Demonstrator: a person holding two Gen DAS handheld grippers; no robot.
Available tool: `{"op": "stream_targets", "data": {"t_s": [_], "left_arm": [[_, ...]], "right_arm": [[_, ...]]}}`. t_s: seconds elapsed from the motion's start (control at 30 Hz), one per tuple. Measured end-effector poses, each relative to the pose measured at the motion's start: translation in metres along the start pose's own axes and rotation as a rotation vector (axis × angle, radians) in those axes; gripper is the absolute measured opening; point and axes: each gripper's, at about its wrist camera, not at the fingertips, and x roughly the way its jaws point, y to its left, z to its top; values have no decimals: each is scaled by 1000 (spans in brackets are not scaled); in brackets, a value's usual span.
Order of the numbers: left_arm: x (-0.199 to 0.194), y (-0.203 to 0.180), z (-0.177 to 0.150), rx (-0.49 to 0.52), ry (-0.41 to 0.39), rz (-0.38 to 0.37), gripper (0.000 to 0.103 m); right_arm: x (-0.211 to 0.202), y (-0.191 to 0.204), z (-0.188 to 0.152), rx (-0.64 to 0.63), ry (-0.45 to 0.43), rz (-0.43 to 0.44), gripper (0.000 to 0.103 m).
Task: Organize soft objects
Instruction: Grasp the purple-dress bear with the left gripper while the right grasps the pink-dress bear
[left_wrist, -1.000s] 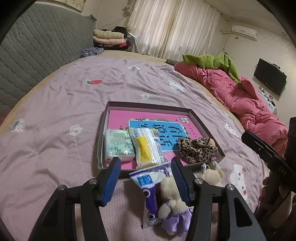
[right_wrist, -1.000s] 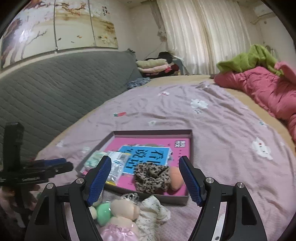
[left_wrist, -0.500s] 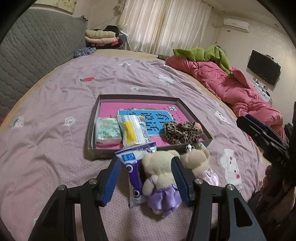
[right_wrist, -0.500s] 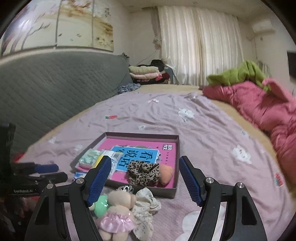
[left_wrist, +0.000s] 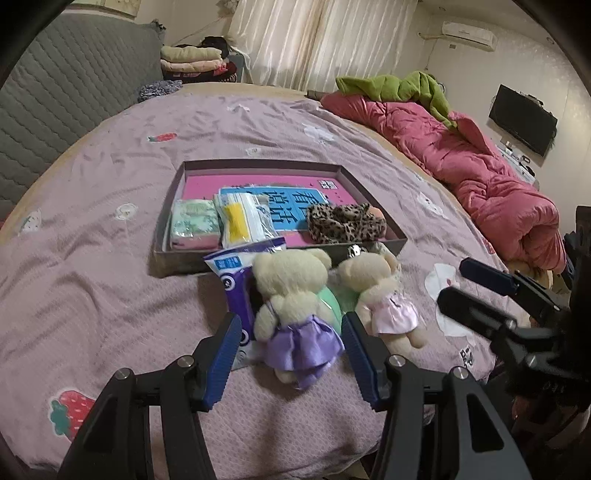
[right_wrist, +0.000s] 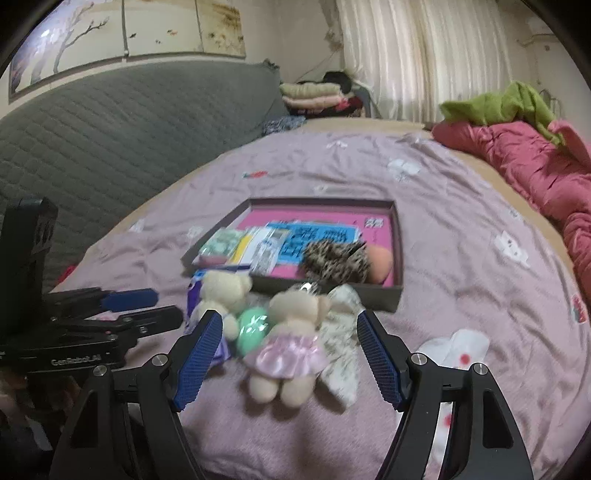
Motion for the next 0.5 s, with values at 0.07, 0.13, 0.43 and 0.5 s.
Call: {"op": "stream_targets", "data": {"t_s": [0.07, 0.13, 0.43, 0.5], "left_arm": [[2, -2, -1, 5, 5, -2, 56], [5, -3, -3, 9, 13, 4, 56], [29, 11, -3, -56, 70, -28, 56], [33, 11, -2, -54, 73, -31, 56]], "right_arm": [[4, 6, -3, -26, 15, -7, 76], [10, 8, -6, -43, 39, -27, 77], [37, 5, -12, -42, 117, -36, 77], [42, 7, -13, -51, 124, -45, 77]]}}
